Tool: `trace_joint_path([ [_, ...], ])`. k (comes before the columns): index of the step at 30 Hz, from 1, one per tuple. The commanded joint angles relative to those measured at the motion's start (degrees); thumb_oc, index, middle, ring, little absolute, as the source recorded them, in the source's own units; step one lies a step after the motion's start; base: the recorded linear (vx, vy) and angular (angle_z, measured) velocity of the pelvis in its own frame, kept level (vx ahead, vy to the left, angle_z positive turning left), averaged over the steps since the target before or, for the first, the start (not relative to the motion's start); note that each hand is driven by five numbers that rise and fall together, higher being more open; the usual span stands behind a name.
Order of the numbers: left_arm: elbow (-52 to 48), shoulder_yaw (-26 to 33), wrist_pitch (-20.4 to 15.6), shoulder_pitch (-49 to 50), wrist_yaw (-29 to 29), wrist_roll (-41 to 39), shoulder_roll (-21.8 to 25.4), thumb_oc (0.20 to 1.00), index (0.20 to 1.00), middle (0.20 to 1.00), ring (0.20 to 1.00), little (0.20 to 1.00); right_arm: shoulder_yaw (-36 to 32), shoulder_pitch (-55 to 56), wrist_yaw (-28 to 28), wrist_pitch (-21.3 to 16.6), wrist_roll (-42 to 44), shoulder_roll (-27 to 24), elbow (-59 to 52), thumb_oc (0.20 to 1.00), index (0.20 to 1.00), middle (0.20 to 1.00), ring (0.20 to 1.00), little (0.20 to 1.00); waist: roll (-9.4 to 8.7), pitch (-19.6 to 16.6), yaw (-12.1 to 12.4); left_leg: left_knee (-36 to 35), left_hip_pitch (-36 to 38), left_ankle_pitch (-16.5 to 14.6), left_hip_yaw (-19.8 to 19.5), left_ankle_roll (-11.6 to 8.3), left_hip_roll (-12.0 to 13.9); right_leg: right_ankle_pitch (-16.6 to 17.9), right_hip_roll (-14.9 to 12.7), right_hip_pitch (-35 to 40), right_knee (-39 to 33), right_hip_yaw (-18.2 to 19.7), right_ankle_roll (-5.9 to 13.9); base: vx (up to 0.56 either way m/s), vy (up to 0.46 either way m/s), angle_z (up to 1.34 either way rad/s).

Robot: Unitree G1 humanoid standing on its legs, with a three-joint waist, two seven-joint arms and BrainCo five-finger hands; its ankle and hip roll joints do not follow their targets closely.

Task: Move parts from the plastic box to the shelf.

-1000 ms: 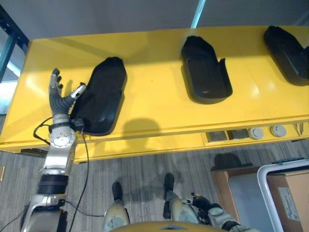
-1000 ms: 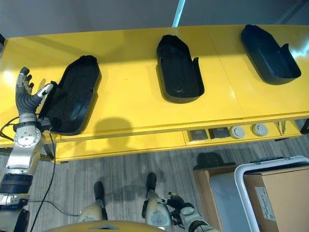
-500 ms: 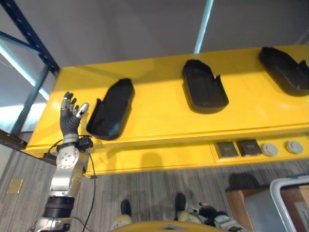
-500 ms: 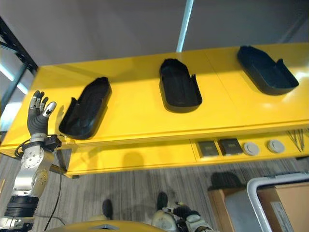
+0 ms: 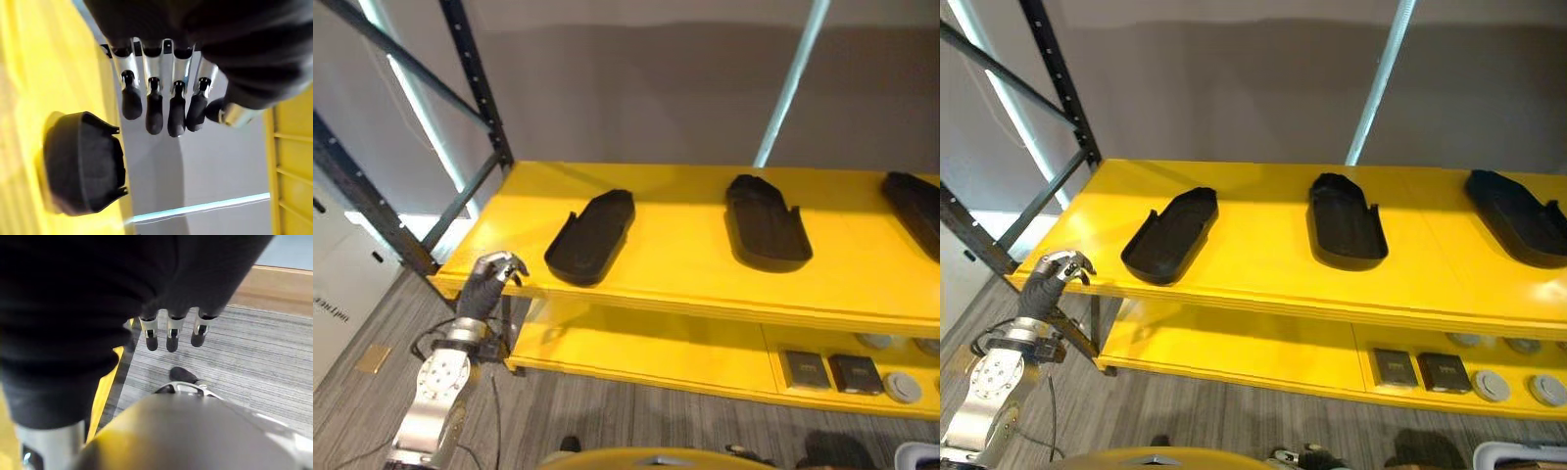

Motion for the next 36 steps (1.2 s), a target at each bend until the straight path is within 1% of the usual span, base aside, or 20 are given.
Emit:
trace_joint_path([
  [1,-2.12,2.88,-1.43,-3.15,-1.58,1.67,4.05,0.2,0.2,0.2,0.2,0.2,1.25,-2.45,1.07,-0.26,-0.42,3.4,1.06,1.0,1.0,1.0,1.0,1.0,-3.65,3.09,-1.04,0.12,2.51,-5.31,1.07,1.09,-0.01,-9.04,-3.56,5.54,0.87,0.13,2.85,0.0,-0.005,0.05],
  [5,0.35,1.46,-1.01,-3.29,-2.62,1.39,4.67,0.2,0.2,0.2,0.2,0.2,2.52,-2.67,1.33,-0.46,-0.45,3.68,-0.72,1.0,1.0,1.0,1.0,1.0,-3.67,3.38,-1.61,0.12,1.99,-5.08,2.08,0.91,0.41,-8.76,-3.23,4.64,0.71,1.0,2.83,0.0,-0.003,-0.05],
  [8,1.9,0.48,-0.74,-4.19,-2.78,1.41,4.85,0.2,0.2,0.2,0.2,0.2,2.98,-2.82,1.19,-0.62,-0.3,3.34,-1.8,1.0,1.0,1.0,1.0,1.0,-3.68,4.4,-2.48,0.12,1.4,-4.9,2.85,0.83,0.67,-8.31,-2.92,3.23,0.58,1.91,2.88,-0.03,-0.002,-0.15],
  [10,5.31,-0.7,-0.73,-5.96,-2.37,-0.14,3.89,0.2,0.2,0.2,0.2,0.2,3.36,-3.22,0.98,-0.61,-0.15,2.83,-2.53,1.0,1.0,1.0,1.0,1.0,-3.75,5.56,-3.41,0.12,0.33,-4.49,3.65,0.77,1.08,-7.74,-2.58,1.09,0.46,3.26,2.88,-0.08,0.003,-0.28],
  [11,5.49,-0.78,-0.83,-6.13,-2.36,-0.15,3.86,0.2,0.2,0.2,0.2,0.2,3.32,-3.26,0.98,-0.6,-0.14,2.79,-2.54,1.0,1.0,1.0,1.0,1.0,-3.71,5.52,-3.33,0.12,0.24,-4.48,3.71,0.77,1.1,-7.72,-2.56,0.95,0.48,3.33,2.86,-0.06,0.002,-0.34],
  [16,8.49,-1.66,-0.74,-8.06,-1.99,-0.65,2.53,0.2,0.2,0.2,0.2,0.2,2.95,-3.17,0.45,-0.35,-0.25,1.9,-2.12,1.0,1.0,1.0,1.0,1.0,-3.81,7.13,-4.64,0.12,-1.38,-4.25,4.44,0.92,1.23,-7.22,-2.38,-1.71,0.5,4.63,2.79,-0.04,0.004,-0.2],
  [17,8.58,-1.7,-0.8,-8.14,-1.98,-0.65,2.51,0.2,0.2,0.2,0.2,0.2,2.93,-3.2,0.45,-0.35,-0.25,1.88,-2.11,1.0,1.0,1.0,1.0,1.0,-3.79,7.08,-4.58,0.12,-1.45,-4.24,4.49,0.93,1.23,-7.21,-2.38,-1.82,0.52,4.68,2.79,-0.04,0.008,-0.17],
  [18,9.15,-1.89,-0.75,-8.87,-1.78,-0.8,2.25,0.2,0.2,0.2,0.2,0.2,2.86,-3.25,0.17,-0.21,-0.5,1.64,-1.85,1.0,1.0,1.0,1.0,1.0,-3.81,7.65,-5.14,0.12,-1.85,-4.25,4.84,1.0,1.25,-7.07,-2.34,-2.84,0.76,5.22,2.75,-0.04,0.011,-0.2],
  [21,10.14,-2.32,-0.91,-10.16,-1.41,-0.4,2.34,0.2,0.2,0.2,0.2,0.2,4.86,-3.5,-0.04,0.07,-3.58,1.37,-1.95,1.0,1.0,1.0,1.0,1.0,-3.99,8.44,-5.56,0.12,-2.5,-4.13,5.26,1.11,1.21,-6.88,-2.36,-4.29,1.18,5.98,2.65,-0.04,0.006,-0.13],
  [24,10.21,-2.55,-1.05,-11.12,-1.23,-0.37,2.25,0.2,0.2,0.2,0.2,0.2,5.79,-3.44,0.07,0.25,-4.75,1.43,-1.88,1.0,1.0,1.0,1.0,1.0,-4.15,8.72,-5.87,0.12,-2.77,-4.1,5.57,1.18,1.12,-6.72,-2.45,-5.12,1.49,6.41,2.62,-0.01,0.005,-0.17],
  [25,10.23,-3.05,-1.26,-12.6,-1.01,-1.0,1.85,0.2,0.2,0.2,0.2,0.2,6.1,-3.35,0.05,0.34,-4.64,1.68,-2.06,1.0,1.0,1.0,1.0,1.0,-4.4,8.88,-6.38,0.12,-3.11,-4.12,6.04,1.27,1.05,-6.6,-2.48,-6.0,1.7,7.09,2.59,-0.01,0.003,-0.07],
  [30,8.75,-3.01,-2.18,-15.16,-0.36,-3.73,0.83,0.2,0.2,0.2,0.2,0.2,6.33,-3.68,-0.29,0.31,-4.17,2.24,-2.0,1.0,1.0,1.0,1.0,1.0,-4.6,8.72,-6.78,0.12,-3.62,-4.1,6.37,1.26,1.04,-6.42,-2.36,-6.79,1.56,7.73,2.48,0.01,-0.007,-0.06],
  [31,7.51,-2.64,-2.58,-15.74,-0.23,-5.25,0.32,0.2,0.2,0.2,0.2,0.2,6.26,-3.72,-0.31,0.32,-3.68,2.31,-1.99,1.0,1.0,1.0,1.0,1.0,-4.64,8.57,-6.88,0.12,-3.68,-4.16,6.5,1.25,1.15,-6.42,-2.32,-6.88,1.52,7.82,2.47,0.0,0.0,0.0],
  [36,7.39,-2.01,-2.8,-16.92,0.8,-4.45,0.44,0.2,0.2,0.2,0.2,0.2,5.51,-3.78,-0.32,0.21,-1.88,2.45,-1.84,1.0,1.0,1.0,1.0,1.0,-4.65,8.23,-7.04,0.12,-3.65,-4.31,6.64,1.3,1.29,-6.51,-2.04,-7.21,1.56,8.25,2.4,0.02,-0.005,-0.03],
])
